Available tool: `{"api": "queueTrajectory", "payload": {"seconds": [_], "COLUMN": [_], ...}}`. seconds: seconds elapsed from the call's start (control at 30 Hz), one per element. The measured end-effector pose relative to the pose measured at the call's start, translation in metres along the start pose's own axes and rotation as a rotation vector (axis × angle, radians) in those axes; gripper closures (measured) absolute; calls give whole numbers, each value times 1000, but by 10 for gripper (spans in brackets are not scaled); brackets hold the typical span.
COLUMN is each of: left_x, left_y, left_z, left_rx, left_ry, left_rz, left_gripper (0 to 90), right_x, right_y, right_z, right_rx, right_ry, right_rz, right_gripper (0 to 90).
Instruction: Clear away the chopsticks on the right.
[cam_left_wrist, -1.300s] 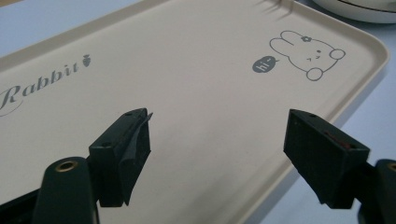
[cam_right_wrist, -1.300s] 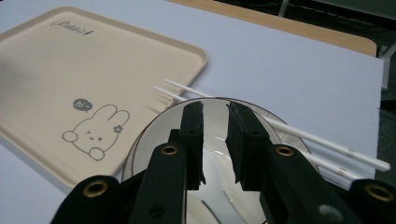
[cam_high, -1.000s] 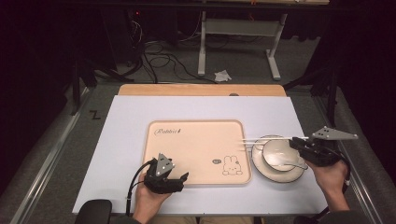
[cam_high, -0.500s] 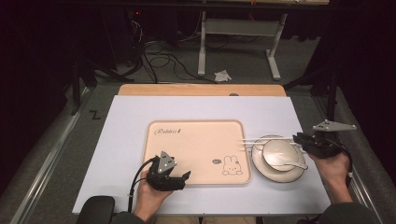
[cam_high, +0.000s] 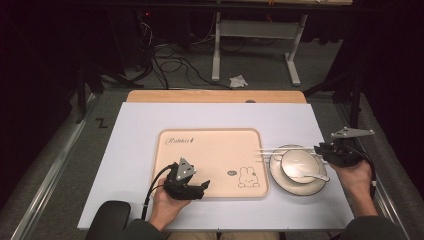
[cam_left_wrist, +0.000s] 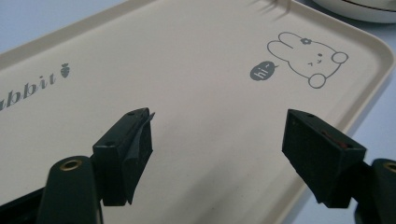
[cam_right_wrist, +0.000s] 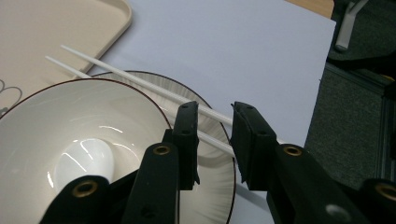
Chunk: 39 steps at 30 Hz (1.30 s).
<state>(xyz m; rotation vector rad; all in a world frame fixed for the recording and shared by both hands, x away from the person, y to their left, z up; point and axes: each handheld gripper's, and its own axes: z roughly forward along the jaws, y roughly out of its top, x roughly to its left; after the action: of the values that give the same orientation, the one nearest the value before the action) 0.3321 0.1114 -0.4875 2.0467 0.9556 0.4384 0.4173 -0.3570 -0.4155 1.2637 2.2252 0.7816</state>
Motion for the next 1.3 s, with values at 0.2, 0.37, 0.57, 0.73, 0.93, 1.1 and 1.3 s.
{"api": "queueTrajectory", "payload": {"seconds": [0.2, 0.37, 0.57, 0.73, 0.93, 1.1, 1.3], "left_x": [1, 0, 1, 1, 2, 2, 2], "left_y": [0, -3, -7, -11, -16, -19, -21], "left_z": [-3, -5, -10, -13, -16, -19, -20], "left_rx": [-4, -4, 0, 5, 12, 5, 8], "left_ry": [8, 13, 32, 44, 58, 74, 78], "left_rz": [-8, -16, -25, -33, -47, -58, -58], "left_gripper": [259, 262, 261, 259, 257, 257, 256], "right_x": [-3, -7, -13, -16, -21, -25, -26], "right_y": [2, 3, 7, 11, 13, 16, 18], "right_z": [9, 14, 24, 31, 42, 52, 60], "right_rx": [16, 32, 70, 91, 129, 154, 181], "right_ry": [2, 0, 11, 25, 54, 66, 91], "right_rz": [-6, -18, -36, -48, -64, -78, -98], "right_gripper": [714, 691, 690, 690, 680, 661, 653]}}
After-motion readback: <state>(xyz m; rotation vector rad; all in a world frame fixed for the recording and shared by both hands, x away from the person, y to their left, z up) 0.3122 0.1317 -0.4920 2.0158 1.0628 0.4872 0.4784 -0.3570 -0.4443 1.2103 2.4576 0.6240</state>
